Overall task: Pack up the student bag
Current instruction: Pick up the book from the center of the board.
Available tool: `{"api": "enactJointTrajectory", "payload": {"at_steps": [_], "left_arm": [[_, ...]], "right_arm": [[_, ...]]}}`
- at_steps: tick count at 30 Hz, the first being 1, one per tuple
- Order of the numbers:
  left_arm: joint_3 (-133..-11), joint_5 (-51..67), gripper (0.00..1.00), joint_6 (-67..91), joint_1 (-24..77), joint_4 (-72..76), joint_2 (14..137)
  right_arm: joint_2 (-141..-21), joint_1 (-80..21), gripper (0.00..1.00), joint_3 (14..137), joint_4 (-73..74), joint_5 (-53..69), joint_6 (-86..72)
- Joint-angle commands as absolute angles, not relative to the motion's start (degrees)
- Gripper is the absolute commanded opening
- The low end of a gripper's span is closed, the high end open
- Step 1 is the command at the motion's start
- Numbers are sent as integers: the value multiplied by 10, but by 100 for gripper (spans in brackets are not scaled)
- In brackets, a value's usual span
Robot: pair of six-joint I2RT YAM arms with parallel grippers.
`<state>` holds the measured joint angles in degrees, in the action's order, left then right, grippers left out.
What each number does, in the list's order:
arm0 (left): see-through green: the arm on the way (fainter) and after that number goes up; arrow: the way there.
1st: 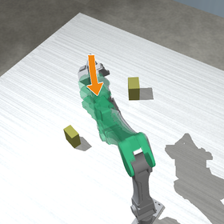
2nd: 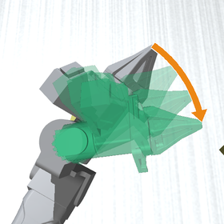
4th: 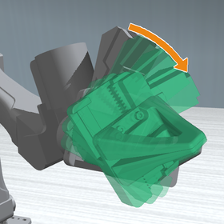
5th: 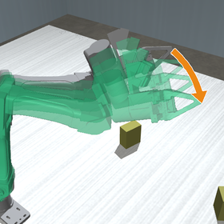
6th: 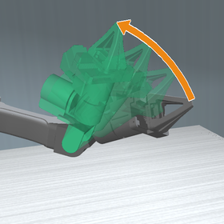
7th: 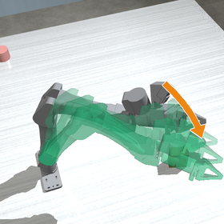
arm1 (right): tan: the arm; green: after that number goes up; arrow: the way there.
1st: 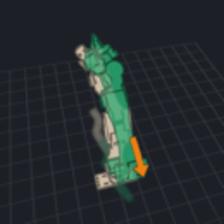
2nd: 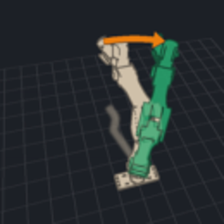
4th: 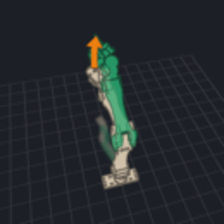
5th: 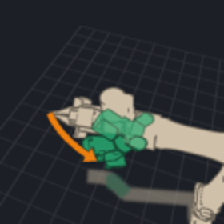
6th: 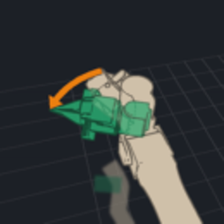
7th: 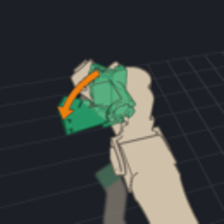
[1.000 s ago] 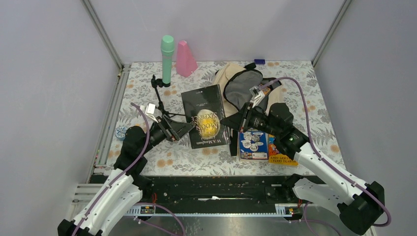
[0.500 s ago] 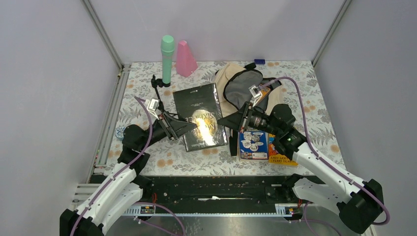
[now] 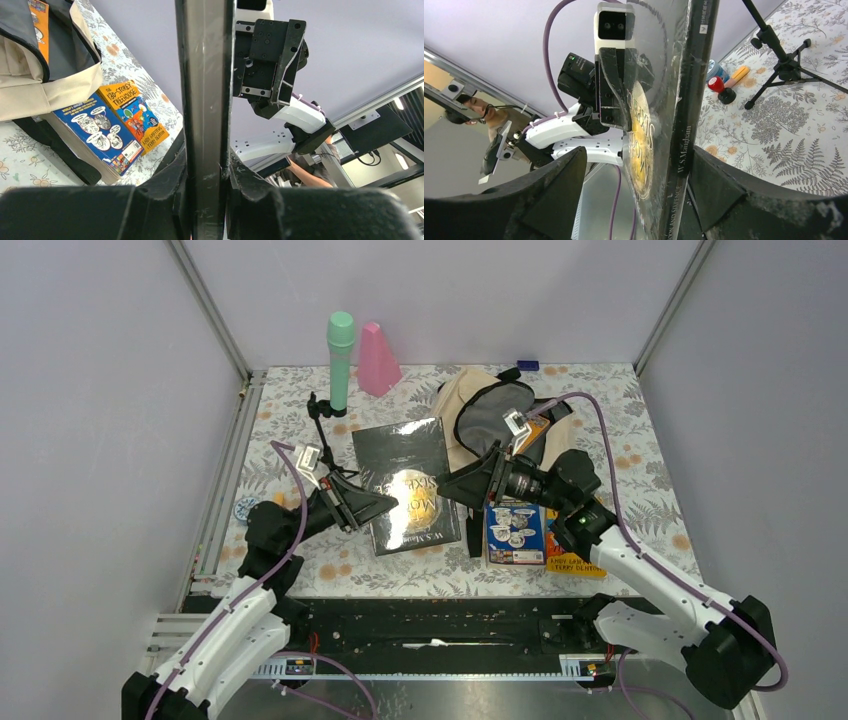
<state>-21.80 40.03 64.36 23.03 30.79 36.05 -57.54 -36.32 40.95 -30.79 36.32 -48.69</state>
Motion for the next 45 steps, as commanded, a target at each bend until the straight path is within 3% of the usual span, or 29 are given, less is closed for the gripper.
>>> {"api": "enactJointTrajectory", "payload": {"at_steps": [1, 11, 15, 17, 21, 26, 27, 31, 33, 38, 45], "left_arm": [[-228, 411, 0, 653, 229, 408, 342], [-232, 416, 0, 647, 229, 406, 345], [-234, 412, 0, 640, 229, 397, 345], [-232, 409, 0, 634, 229, 388, 347], [-228, 408, 0, 626, 229, 378, 354], [-248, 403, 0, 581, 229, 304, 352], [-258, 401, 8, 559, 229, 269, 351], [-306, 376, 73, 436, 230, 110, 352], [-325, 355, 87, 393, 231, 47, 357], [-347, 304, 96, 344, 246, 28, 403], [-411, 207, 97, 311, 338, 49, 541]], "right_arm": [[-590, -364, 81, 430, -349, 392, -476], [-655, -380, 81, 439, -415, 437, -524], [-660, -381, 74, 443, -429, 447, -534], [-661, -381, 65, 446, -430, 455, -535], [-663, -382, 32, 449, -429, 464, -542], [-661, -382, 0, 447, -410, 454, -535], [-658, -382, 0, 447, -399, 447, -528], [-613, -381, 0, 459, -247, 336, -440], [-589, -375, 0, 480, -146, 271, -387], [-558, -288, 0, 502, -40, 244, -374], [-528, -128, 0, 501, 41, 241, -372]]}}
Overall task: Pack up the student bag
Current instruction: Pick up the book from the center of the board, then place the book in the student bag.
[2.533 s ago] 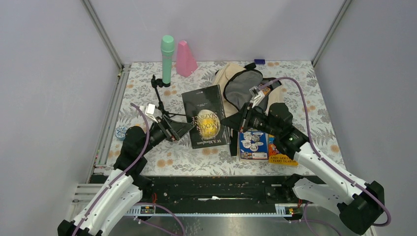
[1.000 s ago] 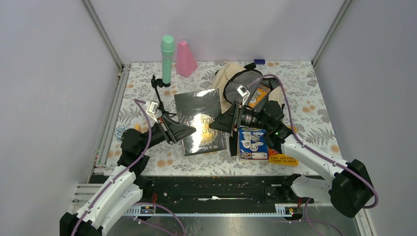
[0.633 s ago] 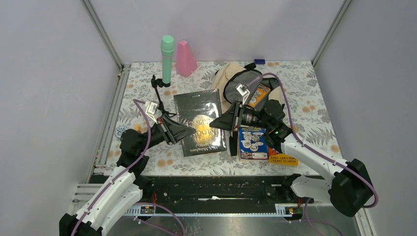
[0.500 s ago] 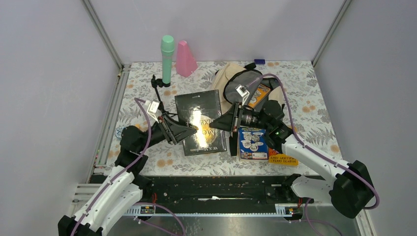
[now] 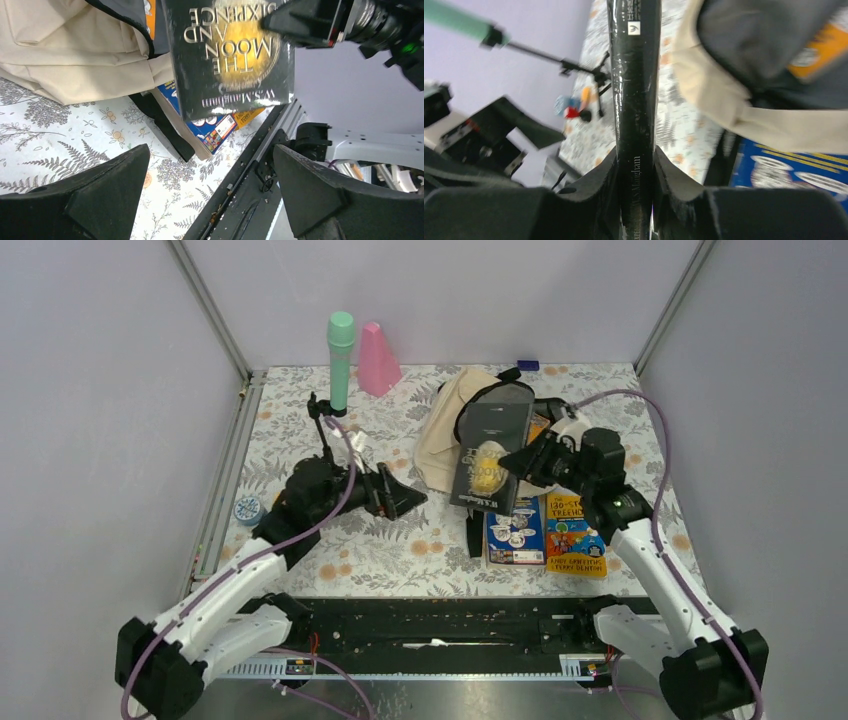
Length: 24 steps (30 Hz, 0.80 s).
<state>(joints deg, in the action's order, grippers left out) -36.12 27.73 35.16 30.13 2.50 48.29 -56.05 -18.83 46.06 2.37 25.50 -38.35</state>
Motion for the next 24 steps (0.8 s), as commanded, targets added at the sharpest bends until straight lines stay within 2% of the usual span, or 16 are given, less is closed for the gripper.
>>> {"api": "enactJointTrajectory", "payload": {"at_steps": [1, 7, 13, 18, 24], "left_arm": [[-421, 199, 97, 311, 348, 59, 564], [-506, 175, 97, 338, 387, 97, 731], [-599, 171, 96, 423, 397, 142, 915], [-645, 95, 94, 471, 398, 173, 1016], [-681, 53, 82, 518, 398, 233, 1102]], "right_arm": [[-527, -107, 0, 501, 46, 237, -373], [-538, -6, 0, 497, 47, 212, -394], [-532, 12, 0, 502, 55, 159, -382], [-518, 13, 0, 515, 90, 145, -362], [-504, 13, 0, 519, 122, 130, -350]]}}
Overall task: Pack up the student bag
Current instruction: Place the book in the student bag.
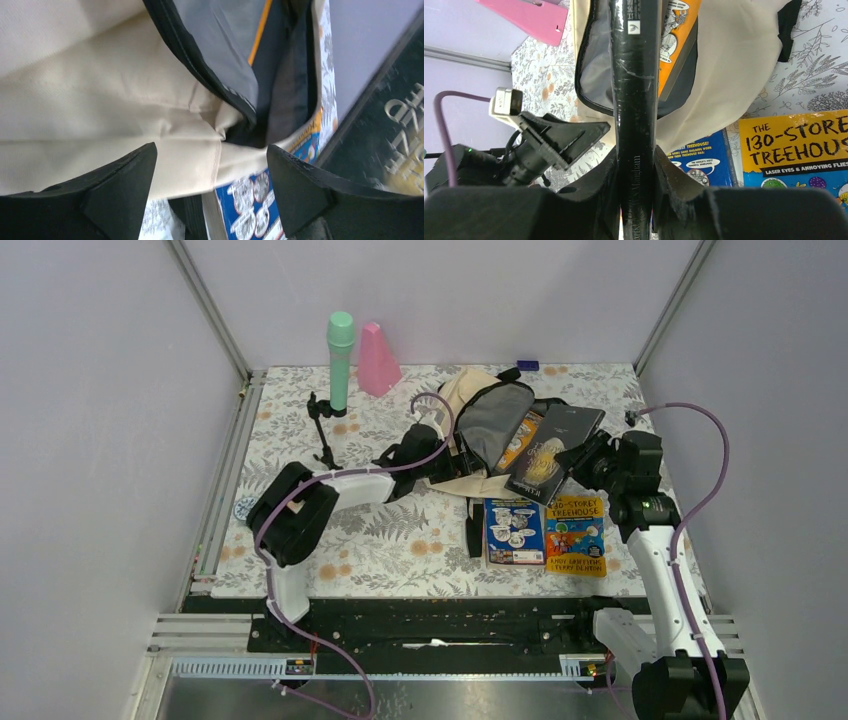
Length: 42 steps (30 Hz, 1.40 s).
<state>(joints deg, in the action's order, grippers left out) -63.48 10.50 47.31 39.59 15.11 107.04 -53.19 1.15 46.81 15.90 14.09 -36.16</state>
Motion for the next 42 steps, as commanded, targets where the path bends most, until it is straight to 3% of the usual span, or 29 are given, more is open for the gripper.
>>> {"api": "enactJointTrajectory", "payload": {"at_steps": [1, 5, 15, 20, 23, 42], "left_arm": [[-686, 52, 80, 524, 398, 239, 1112], [-701, 34, 72, 528, 398, 257, 1135], [-744, 21, 66, 524, 397, 276, 1168], [-760, 13, 17, 506, 397, 271, 1176], [-750, 10, 0, 492, 398, 282, 1152], [-699, 28, 0, 480, 397, 363, 1069]], "right_arm": [[-503, 12, 0, 520, 127, 127, -348], [-501, 12, 0, 525, 139, 125, -342], [-503, 13, 0, 523, 145, 127, -338], [-503, 12, 0, 515, 128, 87, -346], [-516, 12, 0, 522, 111, 75, -345], [-752, 14, 0, 601, -38, 88, -385]]}}
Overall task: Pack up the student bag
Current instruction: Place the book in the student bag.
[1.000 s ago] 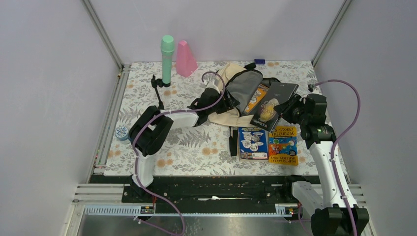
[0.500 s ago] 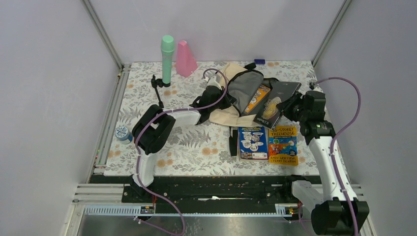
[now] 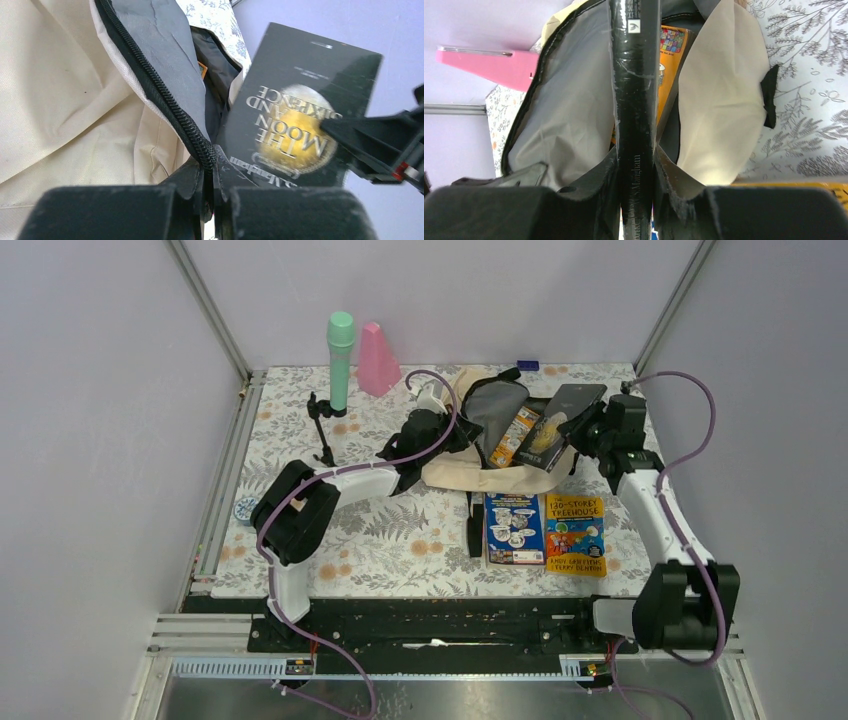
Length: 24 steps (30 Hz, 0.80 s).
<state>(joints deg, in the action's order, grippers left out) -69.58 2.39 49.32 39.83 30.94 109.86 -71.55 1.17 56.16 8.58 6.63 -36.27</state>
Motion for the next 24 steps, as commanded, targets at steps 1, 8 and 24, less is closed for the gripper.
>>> {"api": "enactJointTrajectory", "payload": {"at_steps": [1, 8, 24], "left_arm": [[-699, 28, 0, 479, 397, 364, 1069], [-701, 48, 0, 464, 394, 378, 1073], [-701, 73, 0, 441, 393, 398, 1076]], "right_arm": [[-768, 13, 0, 603, -49, 97, -393], [-854, 14, 0, 649, -31, 192, -427], [-976, 3, 0, 664, 52, 173, -446]]}}
